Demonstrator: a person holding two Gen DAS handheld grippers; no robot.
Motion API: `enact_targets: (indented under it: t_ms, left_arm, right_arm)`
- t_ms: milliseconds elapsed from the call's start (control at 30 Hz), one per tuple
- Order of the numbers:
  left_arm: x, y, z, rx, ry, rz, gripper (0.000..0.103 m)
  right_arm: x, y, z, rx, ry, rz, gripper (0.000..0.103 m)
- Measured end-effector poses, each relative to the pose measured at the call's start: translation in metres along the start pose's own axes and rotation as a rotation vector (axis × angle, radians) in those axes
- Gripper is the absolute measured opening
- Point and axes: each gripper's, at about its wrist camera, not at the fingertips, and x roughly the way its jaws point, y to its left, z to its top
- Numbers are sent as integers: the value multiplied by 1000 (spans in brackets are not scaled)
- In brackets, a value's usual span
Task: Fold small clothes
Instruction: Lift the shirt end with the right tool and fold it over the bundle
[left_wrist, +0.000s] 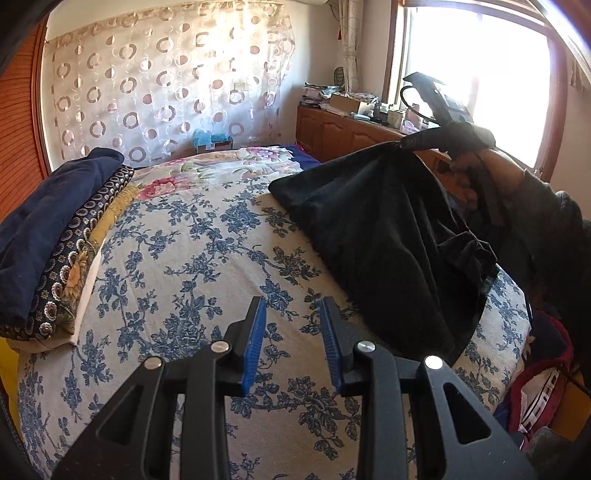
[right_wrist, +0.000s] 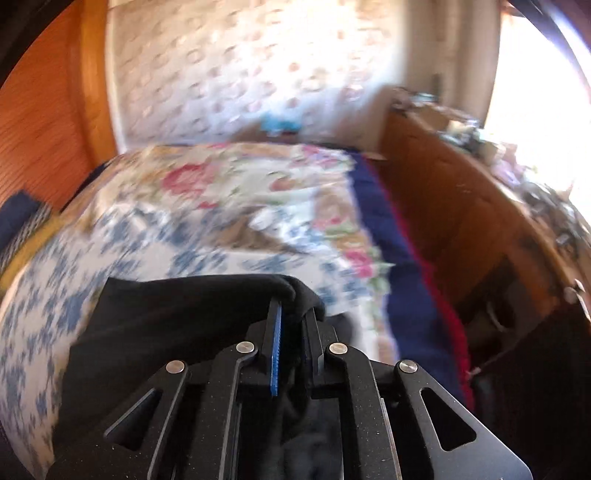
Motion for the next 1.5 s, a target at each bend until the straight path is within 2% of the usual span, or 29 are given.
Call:
enact_targets:
  t_ms: [33, 67, 100, 133, 267, 433, 567, 667, 833, 933, 967, 1000, 1033, 1100, 1300, 1433, 1467, 1500]
  left_arm:
    - [0, -2, 0, 4, 1, -2, 29]
    - [1, -4, 0, 9, 2, -4, 29]
    - [2, -6, 0, 13, 3, -5, 29]
    - [2, -8, 0, 17, 4, -6, 29]
    - [4, -12, 0, 26, 7, -12, 29]
    - [5, -20, -1, 41, 10, -21, 29]
    - [5, -26, 0, 42, 6, -23, 29]
    - [7, -31, 0, 43, 6, -23, 29]
    - [9, -36, -1, 49, 9, -26, 29]
    - [10, -37, -2, 52, 14, -28, 29]
    - [11, -37, -2, 53, 16, -28, 29]
    - [12, -38, -3, 53, 19, -30, 29]
    - [13, -38, -3, 53, 22, -32, 29]
    - [14, -40, -4, 48, 31, -47, 29]
    - [13, -48, -4, 60, 34, -75, 29]
    - [17, -54, -6, 71, 49, -79, 29]
    - [19, -54, -6, 72, 51, -79, 29]
    - [20, -55, -7, 75, 56, -78, 29]
  right_arm:
    - [-1, -3, 0, -13, 6, -37, 22]
    - [-2, -5, -1, -24, 7, -66, 48]
    - [-5, -7, -3, -33, 3, -64, 64]
    - [-9, -9, -7, -43, 0, -42, 64]
    - [-36, -6, -30, -75, -31, 65, 64]
    - [-76, 16, -89, -136, -18, 248, 64]
    - [-97, 23, -131, -131, -7, 314, 64]
    - [-97, 23, -144, -96, 11, 354, 64]
    - [-92, 37, -149, -108, 13, 358, 64]
    - [-86, 47, -155, -162, 29, 306, 64]
    - [-85, 48, -159, -167, 30, 308, 59]
    - [-86, 46, -162, -169, 32, 315, 43]
    - [-87, 43, -164, -168, 29, 317, 34]
    - [-94, 35, -169, -159, 10, 332, 11]
    - [-124, -3, -178, -87, -75, 296, 7]
    - [-133, -29, -186, -18, -105, 234, 8]
    - [-133, -33, -188, -2, -107, 217, 13]
    - [-134, -39, -191, 20, -106, 186, 27]
